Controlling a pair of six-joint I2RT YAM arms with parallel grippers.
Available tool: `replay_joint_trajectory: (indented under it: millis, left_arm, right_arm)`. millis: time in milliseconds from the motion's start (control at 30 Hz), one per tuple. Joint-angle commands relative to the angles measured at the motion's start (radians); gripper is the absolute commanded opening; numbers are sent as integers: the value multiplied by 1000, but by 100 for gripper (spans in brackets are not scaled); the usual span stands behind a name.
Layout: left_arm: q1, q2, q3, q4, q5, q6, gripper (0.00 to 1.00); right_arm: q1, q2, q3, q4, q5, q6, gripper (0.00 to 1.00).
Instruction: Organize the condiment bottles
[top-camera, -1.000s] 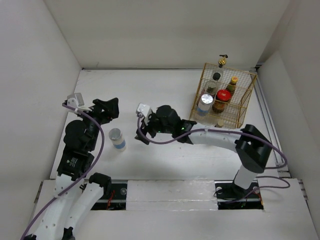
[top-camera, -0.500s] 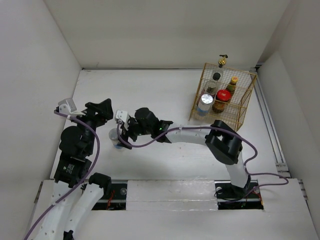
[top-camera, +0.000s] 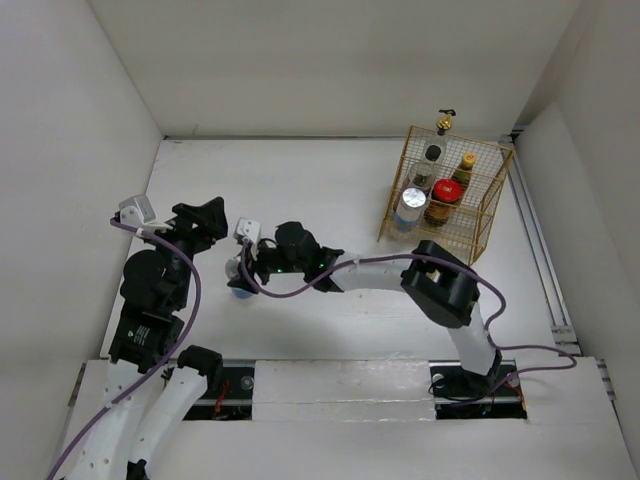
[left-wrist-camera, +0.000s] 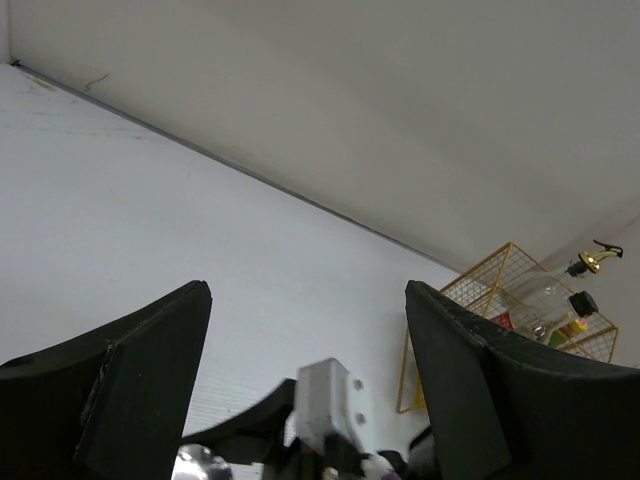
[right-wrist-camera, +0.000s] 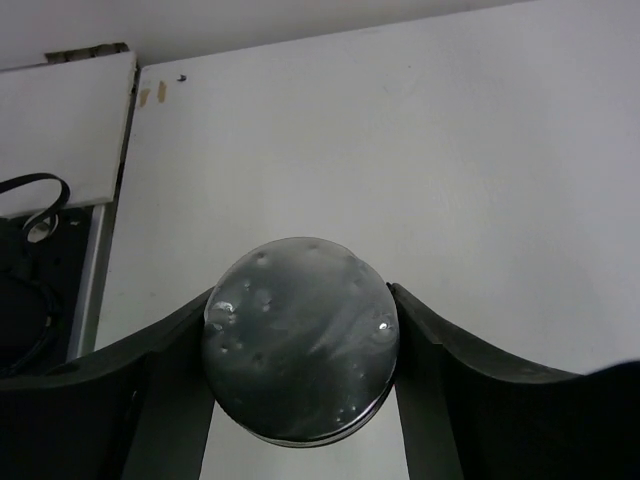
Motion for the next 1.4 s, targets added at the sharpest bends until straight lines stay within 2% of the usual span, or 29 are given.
replay_joint_trajectory:
  millis: [0,133,200,233,267,333,367,500,567,733,1000,1233,1367]
  left_arm:
    - [5,10,0,35,18,-5,75]
    - [5,33,0,56,72,13,75]
    - [5,53,0,56,105,13,75]
    - [5,67,0,56,115,13,75]
    - [5,67,0,56,130,22,75]
    - [5,76,0,56,130,22,75]
    - [5,76,0,56,139,22,75]
    - [5,96,0,65,153,22,75]
    - [5,105,0,66,153,22,75]
    - [5,114,9,66,164,22,75]
    - [5,114,9,66,164,22,75]
    - [5,105,9,66,164,22,75]
    - [5,105,9,66,154,22,75]
  right_arm:
    - [-6,-295,-120,282,23,41,52]
    - [-73,-598,-302,296,121,17,51]
    - [-124,-717,-392,250,242,-5,49]
    - [-139,-837,-420,189,295,-26,48]
    - [-156,-895,-446,154,425,-26,47]
    - [-205,-1062,-505,70,547,-40,47]
    - [-227,-1115,-520,-16,657,-40,46]
    - [-340,-1333,-582,-173,851,-10,45]
    - [-409,-1406,-606,-222,886,1,45]
    - [-540,-1421,-606,-348,911,40,45]
    - [-742,-1286,-606,-357,755,102,44]
    - [-833,-1177,-606,-293,663,124,44]
    - [-842,-1131,-615,-268,644,135,44]
